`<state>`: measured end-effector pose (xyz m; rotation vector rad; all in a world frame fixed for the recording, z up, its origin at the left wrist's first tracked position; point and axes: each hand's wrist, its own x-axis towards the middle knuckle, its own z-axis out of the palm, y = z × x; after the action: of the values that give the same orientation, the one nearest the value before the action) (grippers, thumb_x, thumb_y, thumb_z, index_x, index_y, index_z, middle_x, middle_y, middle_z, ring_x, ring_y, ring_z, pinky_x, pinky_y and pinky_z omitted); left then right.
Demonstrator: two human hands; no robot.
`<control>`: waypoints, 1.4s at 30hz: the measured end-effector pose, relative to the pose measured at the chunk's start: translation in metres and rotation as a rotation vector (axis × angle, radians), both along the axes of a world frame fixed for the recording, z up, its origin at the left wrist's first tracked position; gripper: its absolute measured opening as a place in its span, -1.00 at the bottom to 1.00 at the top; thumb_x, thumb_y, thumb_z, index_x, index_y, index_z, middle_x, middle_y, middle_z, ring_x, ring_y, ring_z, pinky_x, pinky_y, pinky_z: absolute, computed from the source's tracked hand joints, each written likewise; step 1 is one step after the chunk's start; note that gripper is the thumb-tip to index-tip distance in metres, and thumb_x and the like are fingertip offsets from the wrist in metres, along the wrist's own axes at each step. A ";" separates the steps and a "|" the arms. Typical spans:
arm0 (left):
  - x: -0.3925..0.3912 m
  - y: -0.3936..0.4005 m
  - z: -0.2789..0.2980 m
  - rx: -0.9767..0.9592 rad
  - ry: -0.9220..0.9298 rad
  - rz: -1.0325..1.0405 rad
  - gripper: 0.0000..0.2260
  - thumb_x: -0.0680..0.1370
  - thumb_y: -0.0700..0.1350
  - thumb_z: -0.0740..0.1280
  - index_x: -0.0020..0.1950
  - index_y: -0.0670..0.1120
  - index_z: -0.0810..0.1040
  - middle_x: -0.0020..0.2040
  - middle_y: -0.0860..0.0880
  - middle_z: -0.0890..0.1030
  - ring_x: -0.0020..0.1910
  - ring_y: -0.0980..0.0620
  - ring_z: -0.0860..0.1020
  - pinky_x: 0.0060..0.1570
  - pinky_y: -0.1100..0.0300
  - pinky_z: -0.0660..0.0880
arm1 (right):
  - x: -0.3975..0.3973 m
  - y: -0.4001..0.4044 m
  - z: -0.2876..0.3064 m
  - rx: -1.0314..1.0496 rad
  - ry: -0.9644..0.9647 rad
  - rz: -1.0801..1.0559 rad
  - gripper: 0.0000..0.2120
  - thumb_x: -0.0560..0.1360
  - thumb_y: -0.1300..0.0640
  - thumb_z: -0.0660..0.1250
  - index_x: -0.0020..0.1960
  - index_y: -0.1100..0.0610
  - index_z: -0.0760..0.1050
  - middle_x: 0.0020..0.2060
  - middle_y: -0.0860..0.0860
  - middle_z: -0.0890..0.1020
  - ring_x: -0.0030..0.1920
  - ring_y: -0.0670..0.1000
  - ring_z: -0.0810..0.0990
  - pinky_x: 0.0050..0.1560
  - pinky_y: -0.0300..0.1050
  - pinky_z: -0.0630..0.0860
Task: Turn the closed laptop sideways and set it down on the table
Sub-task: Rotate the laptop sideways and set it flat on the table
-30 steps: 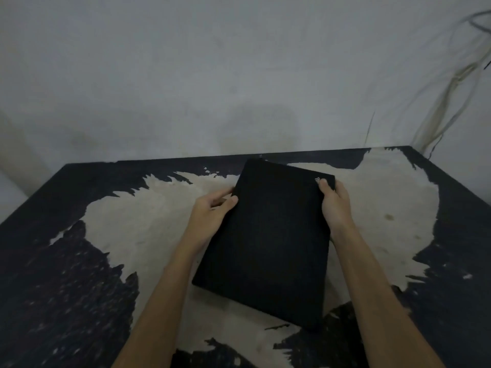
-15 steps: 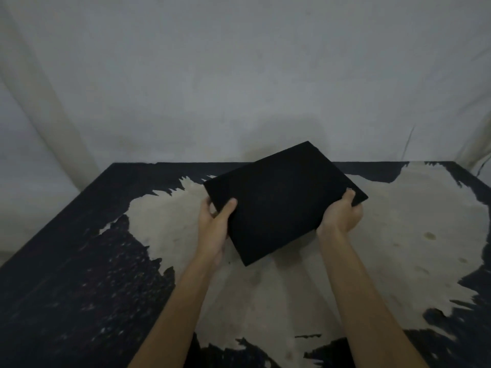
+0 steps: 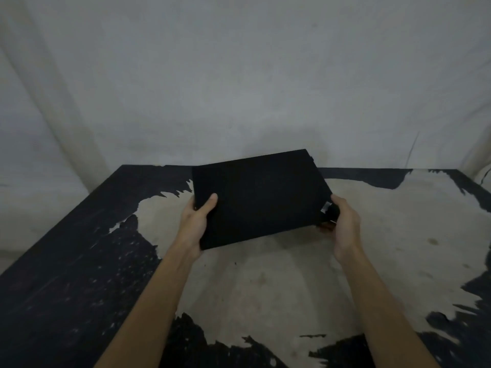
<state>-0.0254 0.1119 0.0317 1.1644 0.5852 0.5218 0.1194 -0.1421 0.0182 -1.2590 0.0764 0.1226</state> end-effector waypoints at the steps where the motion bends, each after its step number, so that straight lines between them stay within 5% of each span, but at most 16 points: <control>1: -0.004 0.008 0.004 0.005 0.007 -0.018 -0.64 0.53 0.05 0.50 0.31 0.08 0.58 0.13 -0.08 0.75 0.02 -0.15 0.74 -0.05 -0.14 0.70 | 0.002 -0.006 0.003 -0.023 -0.022 0.087 -0.78 0.55 -0.04 0.31 -0.10 -0.01 0.70 -0.17 0.04 0.74 -0.24 0.03 0.71 -0.32 -0.08 0.60; 7: -0.022 0.033 0.012 0.020 0.029 -0.108 -0.66 0.54 0.04 0.49 0.29 0.02 0.61 0.08 -0.10 0.77 -0.01 -0.16 0.76 -0.17 -0.04 0.70 | 0.024 -0.012 0.026 -0.141 -0.054 0.342 -0.60 0.46 -0.20 0.35 0.20 -0.03 0.60 -0.07 0.05 0.67 -0.24 0.02 0.68 -0.19 -0.04 0.56; 10: -0.026 0.031 0.009 -0.001 0.045 -0.138 -0.67 0.55 0.04 0.47 0.30 0.03 0.60 0.11 -0.13 0.76 0.03 -0.20 0.74 -0.11 -0.09 0.69 | 0.023 -0.001 0.026 -0.068 -0.079 0.414 -0.57 0.45 -0.15 0.42 0.28 -0.04 0.58 0.09 0.04 0.74 0.04 0.10 0.73 0.08 0.06 0.62; 16: -0.025 0.034 0.007 0.067 0.074 -0.160 -0.82 0.55 0.07 0.47 0.14 0.13 0.64 0.00 -0.09 0.78 -0.05 -0.17 0.76 -0.23 0.00 0.69 | 0.012 0.007 0.005 -0.094 -0.146 0.409 -0.73 0.54 0.06 0.45 0.23 -0.08 0.63 0.06 -0.01 0.77 0.02 0.04 0.76 -0.16 -0.14 0.68; 20: -0.017 0.032 0.005 0.170 0.083 -0.123 -0.79 0.60 0.03 0.42 0.22 0.04 0.64 -0.01 -0.05 0.78 -0.06 -0.12 0.76 -0.23 0.05 0.69 | 0.015 0.005 -0.007 -0.143 -0.142 0.354 -0.77 0.57 0.10 0.42 0.23 -0.01 0.63 0.03 0.00 0.78 -0.02 0.03 0.77 -0.20 -0.16 0.67; 33: 0.025 0.046 -0.031 0.535 0.184 -0.068 -0.68 0.65 -0.04 0.35 0.39 -0.10 0.56 0.17 -0.06 0.69 0.12 -0.07 0.67 0.12 -0.06 0.65 | 0.055 0.022 -0.025 -0.291 -0.097 0.266 -0.80 0.55 0.12 0.47 0.17 0.03 0.66 -0.14 -0.02 0.80 -0.14 0.05 0.78 -0.30 -0.16 0.66; 38: 0.039 0.054 -0.037 0.639 0.197 -0.025 -0.68 0.65 -0.02 0.36 0.38 -0.07 0.57 0.18 -0.01 0.70 0.15 -0.01 0.66 0.16 0.00 0.62 | 0.072 0.032 -0.032 -0.360 -0.148 0.220 -0.78 0.53 0.13 0.47 0.17 0.08 0.68 -0.11 -0.03 0.79 -0.10 0.04 0.77 -0.25 -0.20 0.64; 42: 0.048 0.057 -0.042 0.739 0.200 0.009 -0.69 0.64 -0.05 0.37 0.37 -0.07 0.58 0.18 0.03 0.69 0.08 0.11 0.63 0.12 0.15 0.59 | 0.078 0.035 -0.042 -0.493 -0.228 0.172 -0.73 0.51 0.04 0.48 0.20 0.04 0.66 -0.01 -0.03 0.77 -0.03 0.02 0.74 -0.04 -0.04 0.66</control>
<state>0.0227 0.1693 -0.0103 1.9308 0.5831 0.6583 0.1977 -0.1071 -0.0235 -1.7634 -0.2113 0.1107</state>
